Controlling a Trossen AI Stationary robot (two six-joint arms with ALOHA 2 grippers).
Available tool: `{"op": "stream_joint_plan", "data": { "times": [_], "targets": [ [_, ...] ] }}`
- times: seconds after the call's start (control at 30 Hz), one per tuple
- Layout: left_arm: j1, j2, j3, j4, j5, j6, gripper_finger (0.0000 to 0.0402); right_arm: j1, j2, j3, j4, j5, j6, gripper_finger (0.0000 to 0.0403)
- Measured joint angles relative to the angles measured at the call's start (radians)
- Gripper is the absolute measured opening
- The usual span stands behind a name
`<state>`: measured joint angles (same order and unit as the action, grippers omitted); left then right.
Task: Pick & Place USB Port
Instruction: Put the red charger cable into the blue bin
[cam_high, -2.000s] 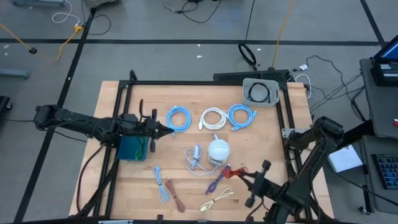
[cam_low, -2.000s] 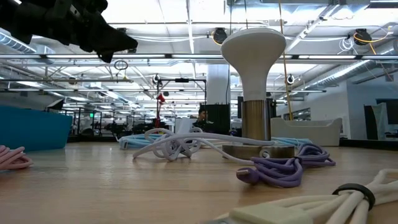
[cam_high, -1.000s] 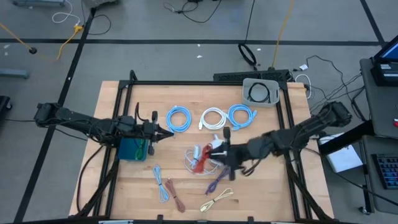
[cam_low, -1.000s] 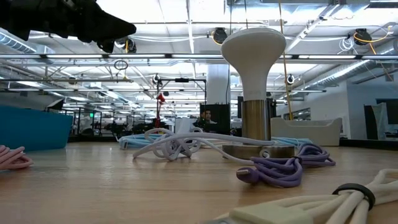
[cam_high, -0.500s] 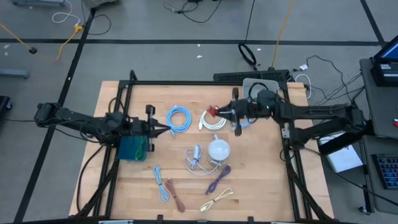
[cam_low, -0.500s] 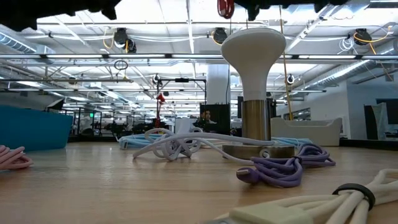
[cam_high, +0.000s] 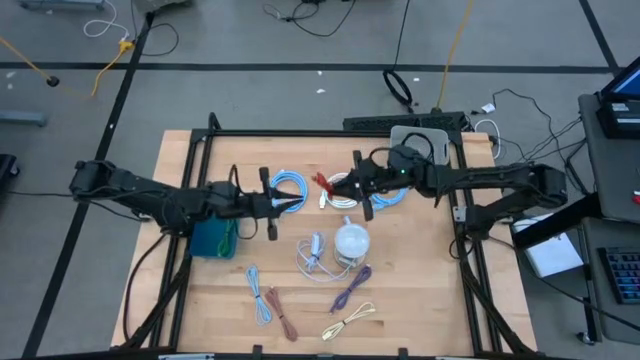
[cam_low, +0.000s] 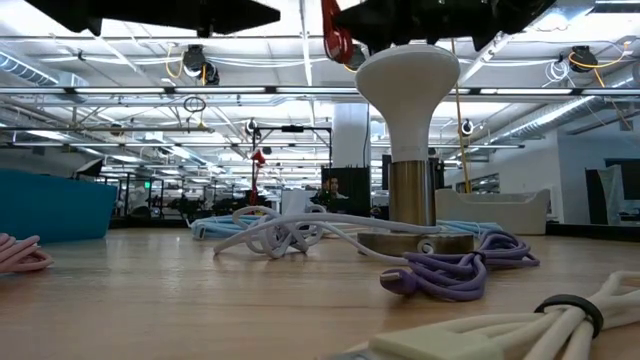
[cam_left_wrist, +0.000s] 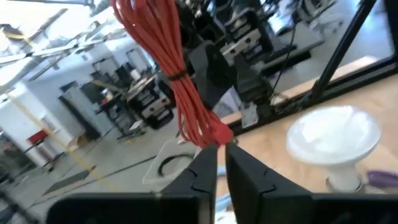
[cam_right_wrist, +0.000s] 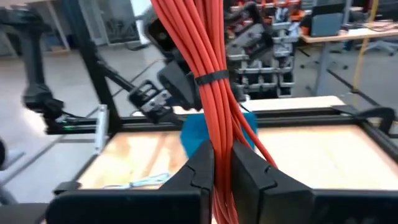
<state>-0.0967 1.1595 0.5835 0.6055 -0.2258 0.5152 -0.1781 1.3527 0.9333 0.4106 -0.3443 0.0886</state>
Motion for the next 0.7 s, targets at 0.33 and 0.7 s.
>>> {"op": "stream_joint_plan", "data": {
  "times": [0.33,0.7],
  "targets": [
    [-0.017,0.0,0.0,0.123,0.078,0.002,0.0167,0.115,-0.007,0.0,0.043,0.056,0.002,0.002],
    [-0.008,0.088,0.085,0.148,0.187,-0.133,0.0198,0.14,0.092,0.001,0.167,0.105,0.024,0.002]
  ]
}}
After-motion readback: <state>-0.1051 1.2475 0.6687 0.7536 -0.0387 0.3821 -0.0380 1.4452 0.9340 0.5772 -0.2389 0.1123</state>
